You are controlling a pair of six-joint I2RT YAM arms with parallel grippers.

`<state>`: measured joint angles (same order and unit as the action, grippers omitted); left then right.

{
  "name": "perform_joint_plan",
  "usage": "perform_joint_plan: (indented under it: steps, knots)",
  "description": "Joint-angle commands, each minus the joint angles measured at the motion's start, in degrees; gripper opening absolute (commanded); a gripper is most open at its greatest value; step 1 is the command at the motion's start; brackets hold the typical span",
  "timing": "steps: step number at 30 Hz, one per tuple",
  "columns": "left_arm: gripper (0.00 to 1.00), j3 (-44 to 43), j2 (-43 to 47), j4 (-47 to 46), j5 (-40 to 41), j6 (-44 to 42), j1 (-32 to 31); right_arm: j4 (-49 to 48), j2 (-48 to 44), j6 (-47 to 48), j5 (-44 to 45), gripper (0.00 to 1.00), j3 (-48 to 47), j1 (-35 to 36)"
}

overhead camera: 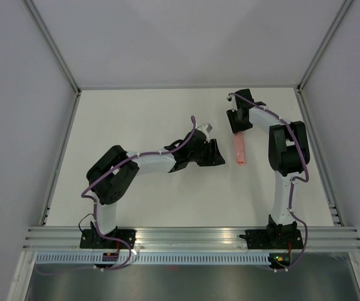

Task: Fold the napkin, place the utensils inside, and roll it up
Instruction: Adjust the napkin at the center of the board.

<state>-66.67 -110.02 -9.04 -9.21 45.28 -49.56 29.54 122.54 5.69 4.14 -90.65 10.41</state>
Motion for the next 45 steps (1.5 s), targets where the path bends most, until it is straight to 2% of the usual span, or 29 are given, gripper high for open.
perform_joint_plan:
  steps: [1,23,38,45]
  knots:
    - [0.55,0.3,2.7,-1.6,-1.2,-2.6,0.4,2.9,3.7,0.0,4.8,0.51,-1.6,0.4]
    - [0.55,-1.8,1.8,-0.3,-2.8,-3.9,1.0,1.5,-2.2,-0.9,-2.4,0.59,-1.3,0.4]
    - [0.55,-4.3,0.9,1.3,-3.8,-4.5,1.0,3.5,-5.2,-1.6,-3.9,0.62,-3.5,0.1]
    - [0.56,-5.0,3.0,3.1,-3.4,-6.3,1.4,4.6,-9.7,-2.3,-9.1,0.65,-3.1,-0.9]
